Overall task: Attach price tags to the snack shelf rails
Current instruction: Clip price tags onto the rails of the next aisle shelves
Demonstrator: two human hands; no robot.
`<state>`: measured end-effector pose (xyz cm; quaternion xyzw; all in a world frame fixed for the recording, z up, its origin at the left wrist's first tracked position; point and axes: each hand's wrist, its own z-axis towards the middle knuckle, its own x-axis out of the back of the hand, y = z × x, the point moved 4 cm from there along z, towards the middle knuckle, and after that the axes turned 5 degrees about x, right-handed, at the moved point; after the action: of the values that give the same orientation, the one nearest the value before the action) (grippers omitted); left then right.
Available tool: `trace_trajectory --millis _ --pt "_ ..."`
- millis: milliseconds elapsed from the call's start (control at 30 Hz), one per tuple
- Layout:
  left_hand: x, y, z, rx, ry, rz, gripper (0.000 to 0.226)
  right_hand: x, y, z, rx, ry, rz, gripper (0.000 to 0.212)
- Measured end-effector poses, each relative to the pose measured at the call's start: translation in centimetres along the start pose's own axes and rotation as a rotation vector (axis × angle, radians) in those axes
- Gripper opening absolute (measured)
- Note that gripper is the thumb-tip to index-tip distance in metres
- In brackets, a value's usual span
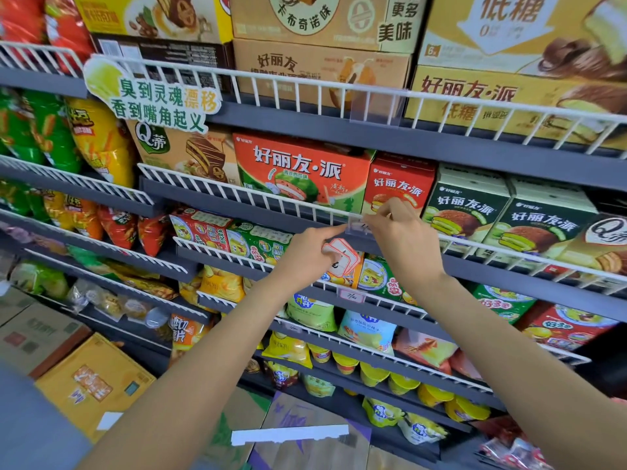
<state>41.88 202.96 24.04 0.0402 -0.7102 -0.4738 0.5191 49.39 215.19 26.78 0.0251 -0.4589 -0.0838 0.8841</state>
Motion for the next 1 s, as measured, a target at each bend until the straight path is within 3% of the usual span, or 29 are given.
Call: trace_trajectory --millis 133,300,733,1000 --pt "0.0 0.0 0.1 0.000 -0.006 -0.003 0.051 -0.5 0.1 -0.5 -0.046 0.084 0.058 0.041" --pt "0.2 0.0 0.1 -0.011 -0.013 0.015 0.051 -0.6 0.1 -0.7 -0.089 0.131 0.071 0.029" --pt "0.1 -0.1 0.8 -0.009 -0.023 0.025 0.053 0.0 -0.5 -1.0 -0.021 0.036 -0.095 0.047" --pt "0.0 -0.1 0.8 -0.021 0.007 0.050 0.053 0.0 -0.5 -1.2 -0.009 0.019 -0.085 0.040"
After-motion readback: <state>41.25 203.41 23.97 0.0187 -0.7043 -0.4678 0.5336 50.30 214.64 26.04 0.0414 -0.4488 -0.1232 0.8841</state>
